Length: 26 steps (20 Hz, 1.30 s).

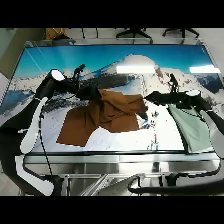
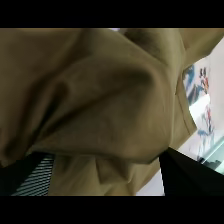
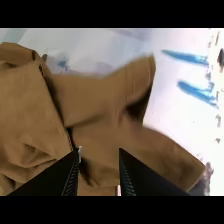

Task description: Fold the shirts.

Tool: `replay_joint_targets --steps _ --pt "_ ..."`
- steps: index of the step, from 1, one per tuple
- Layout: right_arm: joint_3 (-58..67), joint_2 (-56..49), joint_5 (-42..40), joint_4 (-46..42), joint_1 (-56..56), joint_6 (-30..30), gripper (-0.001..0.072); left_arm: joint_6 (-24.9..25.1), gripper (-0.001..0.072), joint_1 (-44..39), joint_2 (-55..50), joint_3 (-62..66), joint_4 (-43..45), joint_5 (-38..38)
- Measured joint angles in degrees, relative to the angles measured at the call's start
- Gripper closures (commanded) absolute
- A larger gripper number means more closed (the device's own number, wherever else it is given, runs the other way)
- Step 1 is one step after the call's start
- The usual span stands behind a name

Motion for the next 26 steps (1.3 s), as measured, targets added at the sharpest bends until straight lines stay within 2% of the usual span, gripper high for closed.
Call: replay_joint_targets --steps 4,7,9,11,14,19,26 --pt "3.21 1.64 3.34 -0.55 -3.06 -1.38 0.0407 -0.48 0.0019 5.35 -1.46 8.07 -0.72 -8.28" --pt "3.58 7.04 7.74 -6.12 -5.64 2.32 0.0408 -0.70 0.0019 11.26 2.03 10.40 1.49 -15.21" --pt "0.92 10.99 9.92 -10.25 -5.79 5.09 0.0407 -0.70 0.0019 15.21 5.51 7.39 5.31 -17.73" --pt "-3.67 13.92 10.56 -13.05 -5.46 6.84 0.0295 -0.37 0.0020 19.39 9.42 0.94 9.14 -18.97" --pt "-10.99 15.52 10.47 -14.69 -4.57 8.09 0.0295 0.92 0.0019 25.05 13.79 -10.56 12.26 -18.08" --pt "-16.70 13.03 8.31 -15.43 -0.94 8.90 0.0295 3.72 0.0020 31.17 16.04 -25.35 13.81 -11.47" --pt "-17.86 6.78 5.53 -14.03 6.36 8.92 0.0295 9.31 0.0021 29.20 9.94 -32.06 7.43 -5.84"
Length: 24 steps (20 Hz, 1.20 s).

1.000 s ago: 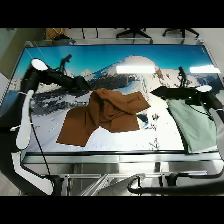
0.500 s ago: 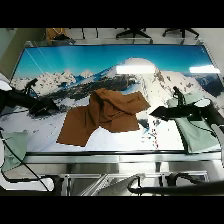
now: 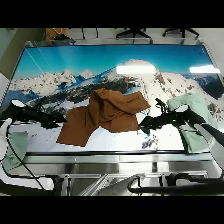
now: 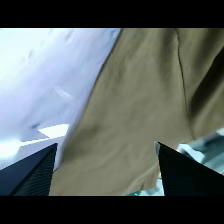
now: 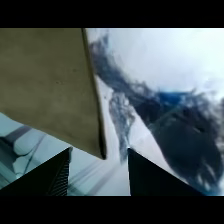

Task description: Fold the shirts.

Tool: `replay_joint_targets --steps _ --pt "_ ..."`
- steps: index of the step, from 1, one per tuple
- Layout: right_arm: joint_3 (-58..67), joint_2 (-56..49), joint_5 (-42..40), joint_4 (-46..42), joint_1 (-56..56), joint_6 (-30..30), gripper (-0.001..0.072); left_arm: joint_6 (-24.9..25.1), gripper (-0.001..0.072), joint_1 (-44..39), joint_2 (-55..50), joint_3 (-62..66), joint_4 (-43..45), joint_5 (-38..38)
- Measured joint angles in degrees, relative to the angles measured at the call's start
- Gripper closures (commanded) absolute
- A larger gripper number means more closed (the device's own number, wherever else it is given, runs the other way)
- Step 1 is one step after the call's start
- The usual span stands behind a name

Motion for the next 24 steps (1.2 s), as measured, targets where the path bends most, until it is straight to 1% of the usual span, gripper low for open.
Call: replay_joint_targets --steps 1,2,3,4,5,6,7,8,9,12,14,15,17,19,22,24 --pt "0.00 -0.79 -0.02 0.70 0.90 0.00 0.0295 0.31 0.0113 -0.63 -0.96 -0.13 -0.96 0.11" --pt "0.00 -1.44 -0.07 1.01 1.66 -0.02 0.0296 0.68 0.0255 -1.29 -1.90 -0.28 -1.27 0.72" --pt "-0.02 -2.03 -0.33 1.38 2.43 -0.02 0.0300 0.94 0.0360 -1.84 -2.62 -0.42 -1.49 1.27" --pt "-0.02 -2.49 -0.74 1.81 3.15 -0.04 0.0342 1.31 0.0357 -2.49 -3.15 -0.50 -1.66 1.68" --pt "-0.04 -2.89 -1.40 1.97 3.89 -0.04 0.0408 1.68 0.0358 -3.06 -3.39 -0.59 -1.88 2.03" --pt "-0.04 -3.17 -2.16 1.95 4.46 -0.07 0.0490 2.10 0.0494 -3.58 -3.54 -0.63 -2.36 2.36" --pt "-0.04 -3.41 -3.06 2.10 5.01 -0.52 0.0604 2.60 0.0694 -4.07 -3.58 -0.70 -2.97 3.13" --pt "-0.07 -3.61 -3.76 2.75 5.38 -1.40 0.0632 3.21 0.0693 -4.39 -3.63 -0.79 -3.78 3.72" --pt "-0.04 -3.76 -4.33 4.11 5.60 -2.75 0.0693 3.87 0.0694 -4.66 -3.28 -0.83 -4.46 4.22" --pt "2.05 -3.80 -4.63 10.03 5.86 -7.96 0.0693 5.46 0.0696 -4.90 -0.04 0.68 -9.68 3.54" --pt "6.80 -1.84 -0.46 15.58 5.35 -10.45 0.0694 5.86 0.0696 -4.96 4.09 4.17 -12.68 1.66" --pt "10.10 -0.28 1.38 16.92 4.72 -11.23 0.0694 5.99 0.0696 -4.94 6.84 6.78 -14.73 0.59" --pt "19.54 4.13 3.30 19.85 2.67 -11.93 0.0695 5.97 0.0695 -4.96 13.33 14.14 -19.67 -0.50" --pt "31.47 8.85 4.57 21.42 0.04 -12.33 0.0695 5.01 0.0695 -4.96 20.55 24.20 -24.68 0.72" --pt "50.47 14.93 3.26 22.43 -4.50 -12.57 0.0695 3.26 0.0695 -4.96 29.90 41.31 -27.80 8.11" --pt "61.07 17.73 1.42 20.94 -7.23 -12.31 0.0696 1.97 0.0695 -4.98 35.41 51.84 -26.32 13.57"
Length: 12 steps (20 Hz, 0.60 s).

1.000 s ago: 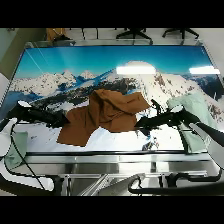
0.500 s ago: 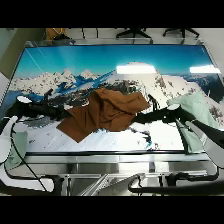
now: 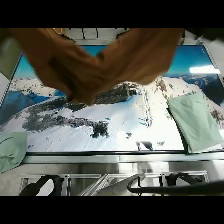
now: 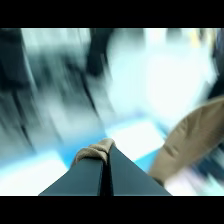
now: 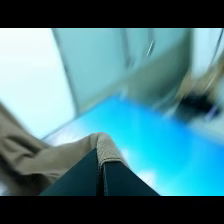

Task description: Fold the shirts.

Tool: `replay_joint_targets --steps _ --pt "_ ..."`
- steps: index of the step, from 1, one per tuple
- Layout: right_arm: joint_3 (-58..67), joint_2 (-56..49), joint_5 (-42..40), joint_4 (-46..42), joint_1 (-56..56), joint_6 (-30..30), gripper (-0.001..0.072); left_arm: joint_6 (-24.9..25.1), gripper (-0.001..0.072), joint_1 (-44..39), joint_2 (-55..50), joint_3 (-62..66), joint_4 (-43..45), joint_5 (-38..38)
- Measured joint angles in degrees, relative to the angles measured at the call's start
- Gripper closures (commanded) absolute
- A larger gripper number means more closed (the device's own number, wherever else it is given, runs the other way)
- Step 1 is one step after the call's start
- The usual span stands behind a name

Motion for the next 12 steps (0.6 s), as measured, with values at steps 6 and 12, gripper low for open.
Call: replay_joint_targets --steps 6,12 --pt "13.18 3.87 -2.05 -7.30 -4.37 2.78 0.0696 -0.87 0.0695 0.00 12.17 3.93 14.99 11.21" --pt "4.09 -2.62 4.13 -6.84 -4.52 4.59 0.0694 3.93 0.0695 -0.61 3.26 -4.92 14.36 7.04"
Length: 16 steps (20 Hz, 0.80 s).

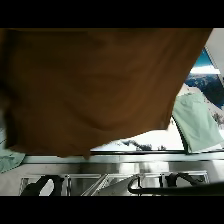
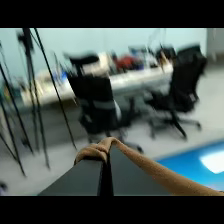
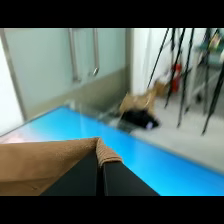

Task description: Fold the shirts.

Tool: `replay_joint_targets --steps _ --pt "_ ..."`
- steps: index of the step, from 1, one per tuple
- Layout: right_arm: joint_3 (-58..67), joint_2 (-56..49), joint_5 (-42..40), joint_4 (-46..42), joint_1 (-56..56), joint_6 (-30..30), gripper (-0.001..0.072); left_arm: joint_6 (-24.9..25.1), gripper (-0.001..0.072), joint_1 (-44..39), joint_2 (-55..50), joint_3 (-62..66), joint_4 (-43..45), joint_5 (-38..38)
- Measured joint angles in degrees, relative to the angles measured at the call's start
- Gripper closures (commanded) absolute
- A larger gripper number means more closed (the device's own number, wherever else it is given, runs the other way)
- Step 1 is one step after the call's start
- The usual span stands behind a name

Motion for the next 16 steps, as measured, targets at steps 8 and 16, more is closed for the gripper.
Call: replay_joint_targets --steps 8,16 --pt "-17.66 -24.11 -5.44 -1.55 2.95 -4.00 0.0693 3.89 0.0694 -8.87 -40.39 3.85 1.14 -3.91" --pt "-19.74 -40.72 -18.82 -2.40 5.64 -6.93 0.0404 0.20 0.0047 -12.31 -59.98 8.35 4.37 1.97"
